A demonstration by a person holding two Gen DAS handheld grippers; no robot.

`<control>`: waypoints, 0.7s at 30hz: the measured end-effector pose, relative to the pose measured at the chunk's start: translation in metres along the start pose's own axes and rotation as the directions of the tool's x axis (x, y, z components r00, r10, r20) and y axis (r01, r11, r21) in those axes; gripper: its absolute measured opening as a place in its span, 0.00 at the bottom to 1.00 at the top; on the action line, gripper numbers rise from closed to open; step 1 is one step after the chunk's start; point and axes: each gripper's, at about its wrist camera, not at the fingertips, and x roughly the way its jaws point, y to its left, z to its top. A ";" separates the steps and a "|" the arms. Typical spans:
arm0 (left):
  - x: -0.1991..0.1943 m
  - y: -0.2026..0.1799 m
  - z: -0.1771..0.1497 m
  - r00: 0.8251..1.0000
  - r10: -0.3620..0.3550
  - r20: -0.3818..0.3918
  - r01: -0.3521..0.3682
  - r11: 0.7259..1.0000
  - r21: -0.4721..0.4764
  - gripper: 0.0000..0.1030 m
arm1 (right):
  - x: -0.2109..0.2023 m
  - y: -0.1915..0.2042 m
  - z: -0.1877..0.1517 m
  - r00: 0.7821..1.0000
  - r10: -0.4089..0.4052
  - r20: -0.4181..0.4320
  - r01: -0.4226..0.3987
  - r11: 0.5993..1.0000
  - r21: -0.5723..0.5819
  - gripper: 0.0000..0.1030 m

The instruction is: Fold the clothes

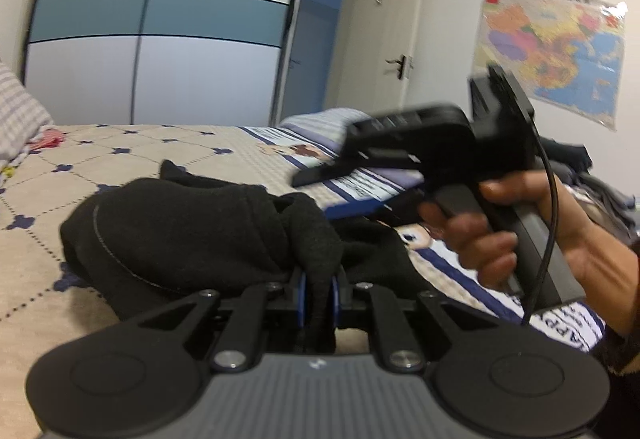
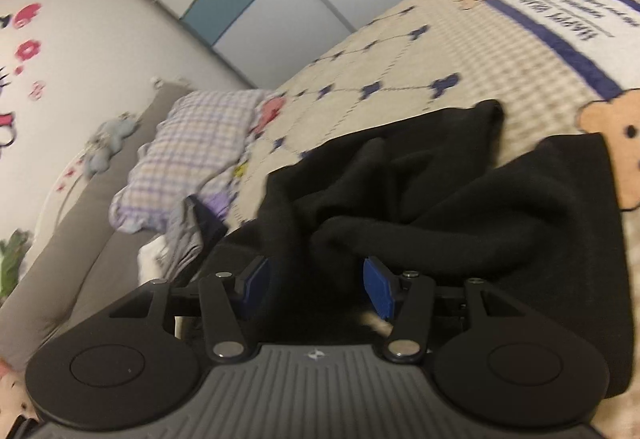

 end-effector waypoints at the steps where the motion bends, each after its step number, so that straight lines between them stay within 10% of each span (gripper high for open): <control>1: 0.002 -0.003 -0.002 1.000 -0.009 -0.008 0.009 1.000 0.007 0.12 | 0.001 0.002 -0.001 1.000 0.019 -0.005 -0.019 1.000 -0.010 0.54; 7: 0.012 -0.025 -0.013 0.997 -0.046 -0.061 0.050 0.997 0.066 0.12 | 0.013 0.004 -0.008 0.997 0.047 -0.054 -0.047 0.999 -0.005 0.54; 13: 0.009 -0.014 -0.018 0.997 -0.041 -0.062 0.044 0.998 0.043 0.20 | 0.020 0.002 -0.012 1.000 0.010 -0.023 -0.010 1.000 -0.018 0.08; 21: -0.001 0.000 -0.018 0.995 -0.094 -0.022 0.093 0.996 -0.013 0.51 | -0.012 -0.001 -0.009 0.987 -0.108 0.123 0.111 0.994 -0.020 0.07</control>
